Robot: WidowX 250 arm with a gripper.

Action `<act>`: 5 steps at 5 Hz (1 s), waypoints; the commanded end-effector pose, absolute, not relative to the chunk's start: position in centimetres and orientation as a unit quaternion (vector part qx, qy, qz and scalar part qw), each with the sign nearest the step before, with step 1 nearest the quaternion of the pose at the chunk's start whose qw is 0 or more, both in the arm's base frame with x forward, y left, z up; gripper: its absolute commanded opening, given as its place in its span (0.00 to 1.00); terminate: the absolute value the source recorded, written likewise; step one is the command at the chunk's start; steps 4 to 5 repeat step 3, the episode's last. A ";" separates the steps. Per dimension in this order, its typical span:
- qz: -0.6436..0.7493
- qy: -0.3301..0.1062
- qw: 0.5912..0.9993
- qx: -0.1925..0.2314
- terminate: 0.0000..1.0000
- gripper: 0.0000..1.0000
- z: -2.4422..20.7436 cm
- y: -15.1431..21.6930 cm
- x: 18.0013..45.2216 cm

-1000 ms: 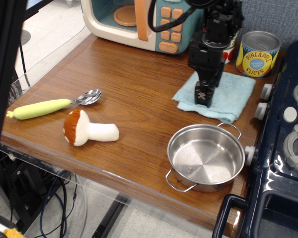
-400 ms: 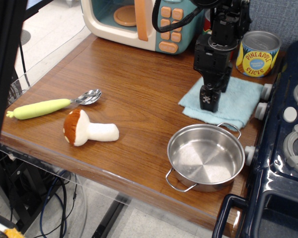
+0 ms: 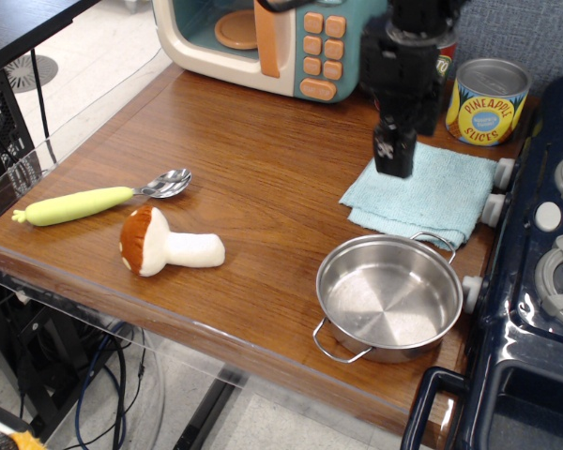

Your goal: Move the blue rag so that it's in front of the canned goods.

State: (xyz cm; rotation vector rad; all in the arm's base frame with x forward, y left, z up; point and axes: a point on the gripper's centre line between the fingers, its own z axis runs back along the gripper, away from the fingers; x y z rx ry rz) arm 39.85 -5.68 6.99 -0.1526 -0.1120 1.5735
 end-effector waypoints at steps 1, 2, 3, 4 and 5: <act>0.693 -0.081 0.709 -0.107 0.00 1.00 11.1 -4.5 38.3; 0.693 -0.081 0.709 -0.107 0.00 1.00 11.1 -4.5 38.3; 0.693 -0.081 0.709 -0.107 1.00 1.00 11.1 -4.5 38.3; 0.693 -0.081 0.709 -0.107 1.00 1.00 11.1 -4.5 38.3; 0.693 -0.081 0.709 -0.107 1.00 1.00 11.1 -4.5 38.3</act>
